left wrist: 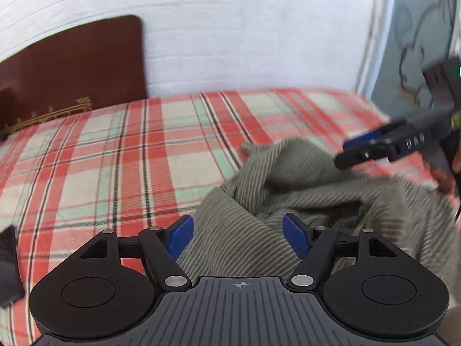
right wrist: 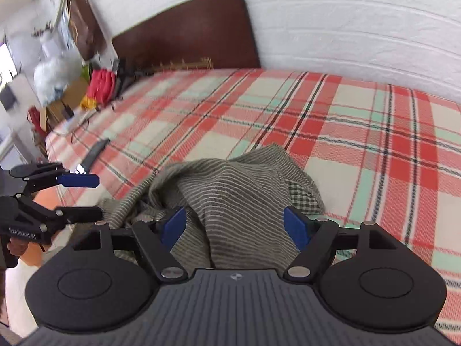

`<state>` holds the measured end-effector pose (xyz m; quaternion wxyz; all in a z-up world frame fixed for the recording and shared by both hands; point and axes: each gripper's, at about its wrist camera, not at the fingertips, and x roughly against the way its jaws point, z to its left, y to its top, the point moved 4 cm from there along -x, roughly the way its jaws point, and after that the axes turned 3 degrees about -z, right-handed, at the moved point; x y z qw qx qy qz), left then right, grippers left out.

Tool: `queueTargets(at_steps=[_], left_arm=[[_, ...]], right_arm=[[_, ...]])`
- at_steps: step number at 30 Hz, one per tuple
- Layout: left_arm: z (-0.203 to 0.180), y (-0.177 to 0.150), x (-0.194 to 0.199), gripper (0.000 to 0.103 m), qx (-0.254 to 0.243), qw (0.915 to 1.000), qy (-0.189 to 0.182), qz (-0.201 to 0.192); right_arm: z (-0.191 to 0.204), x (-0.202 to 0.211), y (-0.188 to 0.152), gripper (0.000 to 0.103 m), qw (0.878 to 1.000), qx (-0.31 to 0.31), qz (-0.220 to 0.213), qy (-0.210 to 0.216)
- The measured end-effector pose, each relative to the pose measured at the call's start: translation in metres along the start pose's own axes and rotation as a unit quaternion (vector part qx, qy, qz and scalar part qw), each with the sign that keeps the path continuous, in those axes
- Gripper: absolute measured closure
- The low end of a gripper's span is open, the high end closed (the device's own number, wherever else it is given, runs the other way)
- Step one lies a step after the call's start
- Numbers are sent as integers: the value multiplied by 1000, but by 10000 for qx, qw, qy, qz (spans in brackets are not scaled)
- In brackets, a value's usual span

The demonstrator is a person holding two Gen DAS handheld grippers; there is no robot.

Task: Fold clothes

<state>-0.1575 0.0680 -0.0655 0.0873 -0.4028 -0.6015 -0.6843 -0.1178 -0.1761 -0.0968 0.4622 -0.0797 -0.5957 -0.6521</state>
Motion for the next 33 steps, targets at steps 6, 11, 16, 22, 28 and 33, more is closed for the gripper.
queueTargets(at_steps=[6, 11, 16, 22, 28, 33], left_arm=[[4, -11, -48, 57, 320, 9982, -221, 467], [20, -13, -60, 89, 861, 9942, -349, 541], [21, 27, -42, 97, 761, 9967, -265, 16], [17, 88, -25, 102, 523, 9952, -122, -821], [26, 109, -47, 103, 697, 9919, 402, -983], [37, 82, -94, 103, 768, 9941, 670, -382]], right_arm=[[-8, -31, -2, 35, 9992, -98, 336, 201], [-16, -34, -2, 101, 9976, -418, 416, 353], [-28, 19, 44, 101, 9964, -559, -592, 215], [-54, 98, 101, 101, 9784, -628, -1942, -315], [-111, 124, 99, 101, 9547, -1053, -2454, -1317], [-188, 84, 44, 101, 9391, -2008, -1710, -2203]])
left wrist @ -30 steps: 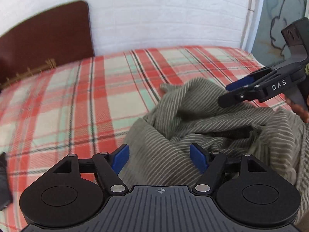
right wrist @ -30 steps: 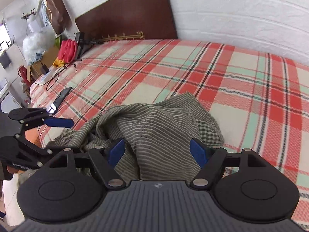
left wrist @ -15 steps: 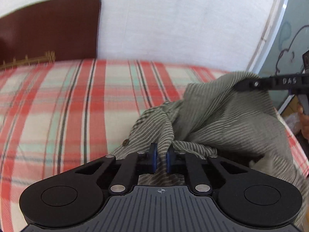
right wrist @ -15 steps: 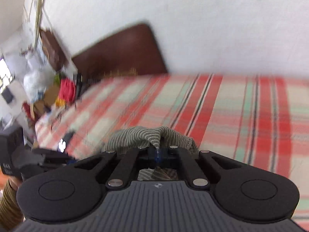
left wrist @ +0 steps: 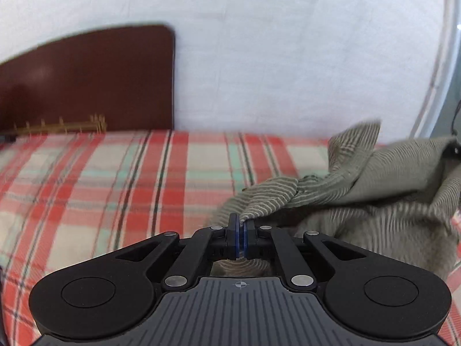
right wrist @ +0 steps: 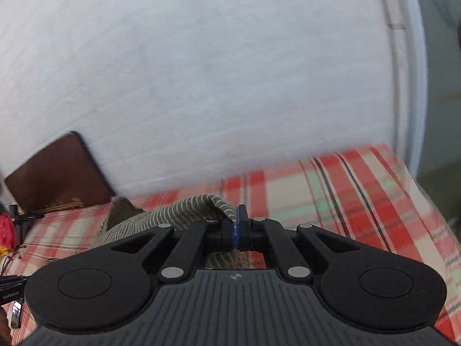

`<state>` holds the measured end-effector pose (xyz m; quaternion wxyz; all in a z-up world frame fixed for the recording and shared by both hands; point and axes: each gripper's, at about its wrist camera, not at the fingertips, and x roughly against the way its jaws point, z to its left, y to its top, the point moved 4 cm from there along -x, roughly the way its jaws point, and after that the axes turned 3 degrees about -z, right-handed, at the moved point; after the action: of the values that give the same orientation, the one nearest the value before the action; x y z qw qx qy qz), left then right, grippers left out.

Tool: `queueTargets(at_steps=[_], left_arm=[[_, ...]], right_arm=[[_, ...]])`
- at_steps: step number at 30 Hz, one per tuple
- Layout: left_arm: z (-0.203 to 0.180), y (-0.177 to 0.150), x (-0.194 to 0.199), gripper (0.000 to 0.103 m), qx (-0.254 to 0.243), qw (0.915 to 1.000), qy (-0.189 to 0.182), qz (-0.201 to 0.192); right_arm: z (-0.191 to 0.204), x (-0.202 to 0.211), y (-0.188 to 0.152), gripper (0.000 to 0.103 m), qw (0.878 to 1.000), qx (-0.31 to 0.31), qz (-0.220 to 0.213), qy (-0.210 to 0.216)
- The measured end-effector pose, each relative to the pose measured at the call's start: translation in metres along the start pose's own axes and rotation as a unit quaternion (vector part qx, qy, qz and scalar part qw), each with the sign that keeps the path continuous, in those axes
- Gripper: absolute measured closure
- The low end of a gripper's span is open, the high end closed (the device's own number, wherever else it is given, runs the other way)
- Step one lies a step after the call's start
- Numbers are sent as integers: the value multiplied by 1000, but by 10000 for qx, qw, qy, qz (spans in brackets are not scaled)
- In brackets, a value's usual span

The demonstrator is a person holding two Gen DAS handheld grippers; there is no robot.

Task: Fold clothes

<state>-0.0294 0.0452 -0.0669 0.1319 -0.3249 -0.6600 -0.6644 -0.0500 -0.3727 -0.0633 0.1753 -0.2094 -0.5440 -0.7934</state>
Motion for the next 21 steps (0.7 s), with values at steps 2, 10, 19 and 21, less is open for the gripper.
queueTargets(at_steps=[2, 10, 19, 21], left_arm=[[3, -16, -14, 103, -59, 9997, 74, 231], [30, -33, -21, 103, 312, 9981, 125, 517], [23, -16, 16, 103, 129, 9993, -327, 96], [24, -13, 22, 103, 206, 9988, -444, 22]], right_arm=[[-25, -24, -27, 95, 9981, -150, 451, -397], [-40, -18, -54, 43, 9952, -395, 546, -711], [96, 41, -33, 30, 9806, 970, 124, 1698], [121, 30, -48, 30, 9691, 1249, 476, 2074]])
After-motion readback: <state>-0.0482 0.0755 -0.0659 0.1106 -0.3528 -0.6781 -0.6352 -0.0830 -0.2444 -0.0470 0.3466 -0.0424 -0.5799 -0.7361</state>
